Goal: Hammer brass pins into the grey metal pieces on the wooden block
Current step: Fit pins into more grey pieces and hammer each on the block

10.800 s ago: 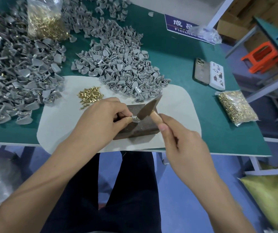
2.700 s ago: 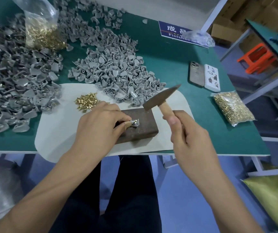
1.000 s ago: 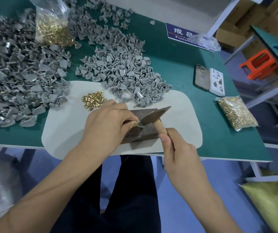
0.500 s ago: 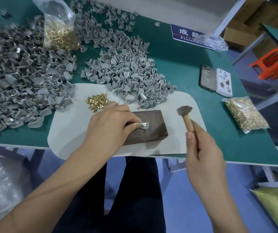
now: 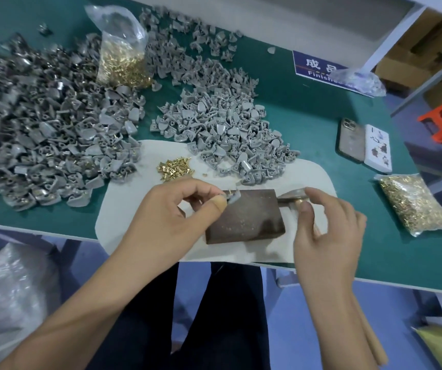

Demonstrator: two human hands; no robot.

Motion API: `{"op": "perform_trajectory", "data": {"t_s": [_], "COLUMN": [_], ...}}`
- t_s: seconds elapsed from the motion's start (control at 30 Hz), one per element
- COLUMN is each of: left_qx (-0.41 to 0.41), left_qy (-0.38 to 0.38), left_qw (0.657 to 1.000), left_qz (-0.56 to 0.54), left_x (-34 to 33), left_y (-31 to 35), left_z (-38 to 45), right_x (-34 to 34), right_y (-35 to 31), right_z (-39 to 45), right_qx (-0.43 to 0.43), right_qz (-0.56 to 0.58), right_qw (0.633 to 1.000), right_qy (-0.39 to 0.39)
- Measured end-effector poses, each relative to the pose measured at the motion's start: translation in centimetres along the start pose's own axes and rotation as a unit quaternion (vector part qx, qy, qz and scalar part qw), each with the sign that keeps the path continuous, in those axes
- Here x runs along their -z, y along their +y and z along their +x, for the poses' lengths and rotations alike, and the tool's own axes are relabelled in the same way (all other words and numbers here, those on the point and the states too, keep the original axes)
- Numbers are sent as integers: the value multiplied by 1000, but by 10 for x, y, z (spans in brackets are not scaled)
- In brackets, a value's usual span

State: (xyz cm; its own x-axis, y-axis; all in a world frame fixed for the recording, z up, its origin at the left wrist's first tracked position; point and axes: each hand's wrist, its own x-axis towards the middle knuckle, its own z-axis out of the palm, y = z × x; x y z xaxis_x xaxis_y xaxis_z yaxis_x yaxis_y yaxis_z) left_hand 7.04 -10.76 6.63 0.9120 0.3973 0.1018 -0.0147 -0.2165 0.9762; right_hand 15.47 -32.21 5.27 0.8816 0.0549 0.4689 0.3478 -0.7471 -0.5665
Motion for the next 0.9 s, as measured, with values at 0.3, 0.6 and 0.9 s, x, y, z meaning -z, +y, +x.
{"op": "perform_trajectory", "data": {"t_s": [0.3, 0.6, 0.9], "left_qx": [-8, -56, -27], "left_qy": [38, 97, 191], "left_qw": [998, 924, 887], "left_qz": [40, 365, 420], "left_x": [50, 115, 143], "left_y": [-18, -42, -61], "left_z": [10, 6, 22], "right_x": [-54, -118, -134], "right_y": [-111, -157, -153], "right_z": [8, 14, 37], "right_qx": [79, 177, 135], "right_qz": [241, 111, 125], "right_qw": [942, 910, 936], "right_qy": [-221, -359, -301]}}
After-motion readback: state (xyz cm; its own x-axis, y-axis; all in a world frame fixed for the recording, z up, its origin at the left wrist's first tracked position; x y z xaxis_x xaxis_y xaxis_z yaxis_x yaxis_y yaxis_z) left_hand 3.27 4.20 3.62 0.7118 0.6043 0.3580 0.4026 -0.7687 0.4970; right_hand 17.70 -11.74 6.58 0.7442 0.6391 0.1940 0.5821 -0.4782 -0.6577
